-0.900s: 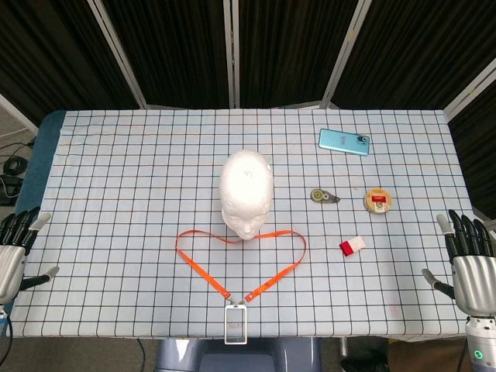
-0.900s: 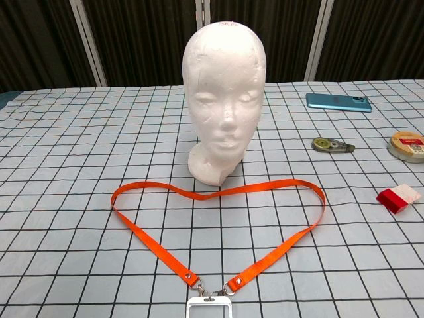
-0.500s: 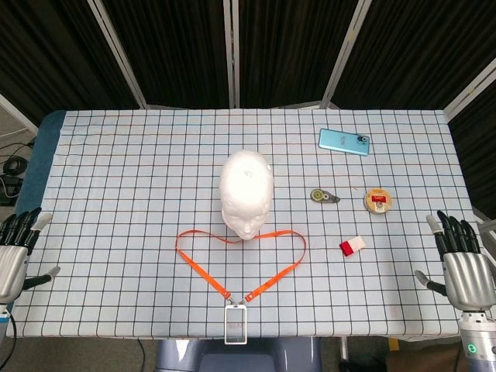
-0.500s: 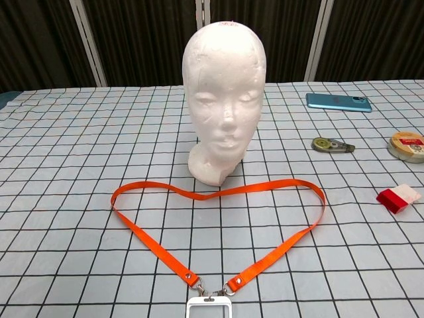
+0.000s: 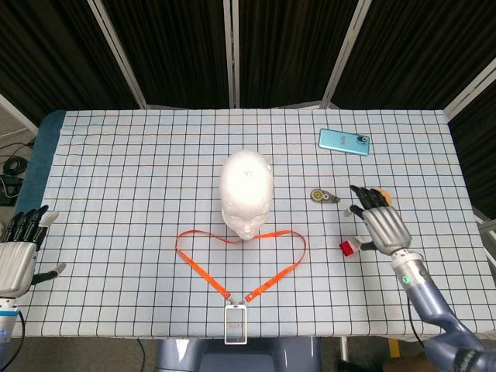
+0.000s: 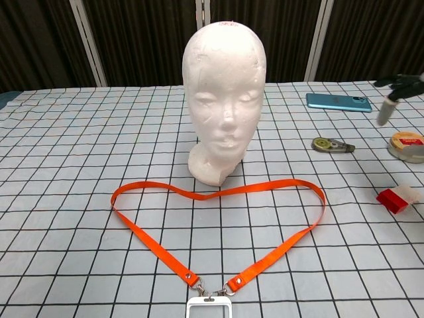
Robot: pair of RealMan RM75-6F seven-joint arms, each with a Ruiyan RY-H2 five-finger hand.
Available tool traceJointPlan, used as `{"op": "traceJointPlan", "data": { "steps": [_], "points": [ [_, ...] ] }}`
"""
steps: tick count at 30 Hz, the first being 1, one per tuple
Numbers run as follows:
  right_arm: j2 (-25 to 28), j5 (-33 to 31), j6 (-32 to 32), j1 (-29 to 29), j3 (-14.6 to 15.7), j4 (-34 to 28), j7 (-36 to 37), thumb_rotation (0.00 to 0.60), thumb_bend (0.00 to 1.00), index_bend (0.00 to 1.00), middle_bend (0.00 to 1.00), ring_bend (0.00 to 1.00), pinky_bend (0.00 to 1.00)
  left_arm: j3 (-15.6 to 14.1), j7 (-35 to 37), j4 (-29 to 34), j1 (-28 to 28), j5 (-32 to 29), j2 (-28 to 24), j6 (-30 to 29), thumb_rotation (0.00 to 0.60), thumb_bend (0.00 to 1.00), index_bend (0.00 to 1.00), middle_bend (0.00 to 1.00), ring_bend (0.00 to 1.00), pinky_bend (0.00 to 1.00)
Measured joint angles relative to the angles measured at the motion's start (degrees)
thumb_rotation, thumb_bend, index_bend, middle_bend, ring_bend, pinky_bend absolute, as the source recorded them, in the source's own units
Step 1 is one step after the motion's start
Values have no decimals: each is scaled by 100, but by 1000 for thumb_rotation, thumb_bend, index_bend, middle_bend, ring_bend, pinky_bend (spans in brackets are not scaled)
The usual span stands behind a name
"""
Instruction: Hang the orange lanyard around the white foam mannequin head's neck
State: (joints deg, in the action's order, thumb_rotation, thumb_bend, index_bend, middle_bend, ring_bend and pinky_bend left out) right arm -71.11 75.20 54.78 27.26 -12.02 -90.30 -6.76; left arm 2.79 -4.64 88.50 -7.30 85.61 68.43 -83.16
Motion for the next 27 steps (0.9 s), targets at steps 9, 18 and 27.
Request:
{"op": "traceJointPlan", "data": {
  "steps": [9, 18, 27],
  "points": [
    [-974, -905, -772, 791, -128, 503, -677, 600, 246, 475, 1, 0, 0, -5, -111, -107, -70, -162, 108, 223, 600, 0, 0, 0, 0, 0],
    [-1603, -1281, -946, 1151, -51, 837, -1099, 600, 287, 491, 20, 0, 0, 37, -132, -193, -139, -275, 176, 342, 600, 0, 0, 0, 0, 0],
    [-1931, -1564, -882, 1348, 75, 1096, -1528, 600, 287, 496, 19, 0, 0, 42, -105, -215, -148, -301, 190, 346, 600, 0, 0, 0, 0, 0]
  ]
}}
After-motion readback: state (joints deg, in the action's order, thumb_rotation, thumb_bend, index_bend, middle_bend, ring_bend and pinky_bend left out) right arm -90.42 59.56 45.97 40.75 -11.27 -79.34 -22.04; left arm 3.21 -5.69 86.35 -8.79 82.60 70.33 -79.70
